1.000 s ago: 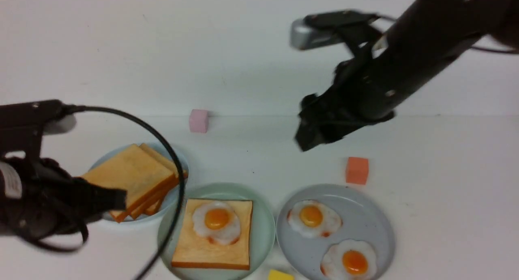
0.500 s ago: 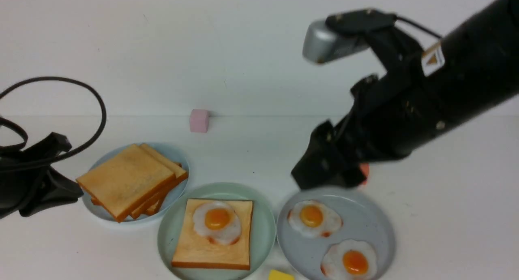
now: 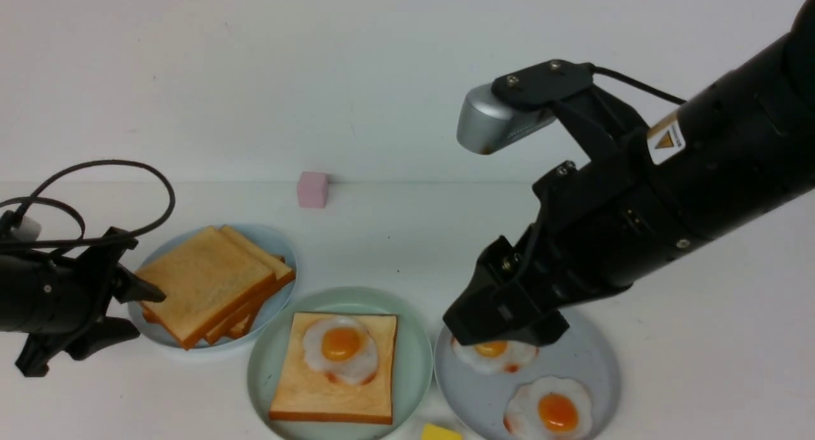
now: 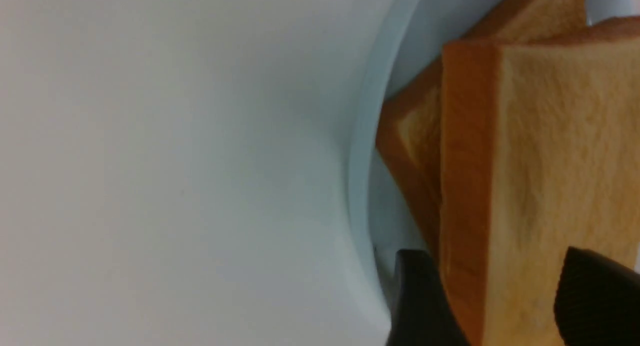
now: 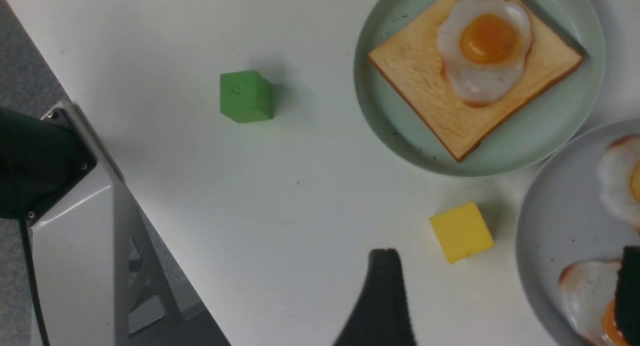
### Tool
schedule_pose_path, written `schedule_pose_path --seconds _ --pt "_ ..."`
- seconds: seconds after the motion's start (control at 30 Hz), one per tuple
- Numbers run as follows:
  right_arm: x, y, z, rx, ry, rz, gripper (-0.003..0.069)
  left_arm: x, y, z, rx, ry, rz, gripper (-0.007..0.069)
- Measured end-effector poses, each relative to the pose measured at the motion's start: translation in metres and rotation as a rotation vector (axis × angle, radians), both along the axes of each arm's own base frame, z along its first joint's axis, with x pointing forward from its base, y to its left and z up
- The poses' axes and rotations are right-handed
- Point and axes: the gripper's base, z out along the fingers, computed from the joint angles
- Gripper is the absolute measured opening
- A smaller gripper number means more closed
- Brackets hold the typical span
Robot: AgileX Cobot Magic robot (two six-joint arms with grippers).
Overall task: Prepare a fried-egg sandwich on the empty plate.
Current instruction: Use the left arm to grab a slice of bread
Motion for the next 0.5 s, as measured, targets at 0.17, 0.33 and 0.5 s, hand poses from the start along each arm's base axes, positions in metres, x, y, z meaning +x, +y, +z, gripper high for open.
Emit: schedule_pose_path --seconds 0.17,0.33,0.5 --pt "0.000 0.000 0.000 0.000 0.000 0.000 0.0584 0.010 0.000 -0.015 -0.031 -0.042 0.005 0.0375" --pt "-0.001 0.000 0.000 0.005 0.007 0.001 0.0584 0.014 -0.003 -0.017 -0.023 -0.099 -0.055 0.0298" --pt "-0.002 0.001 0.000 0.010 0.019 0.004 0.0584 0.013 -0.004 -0.017 -0.023 -0.098 -0.086 0.0203"
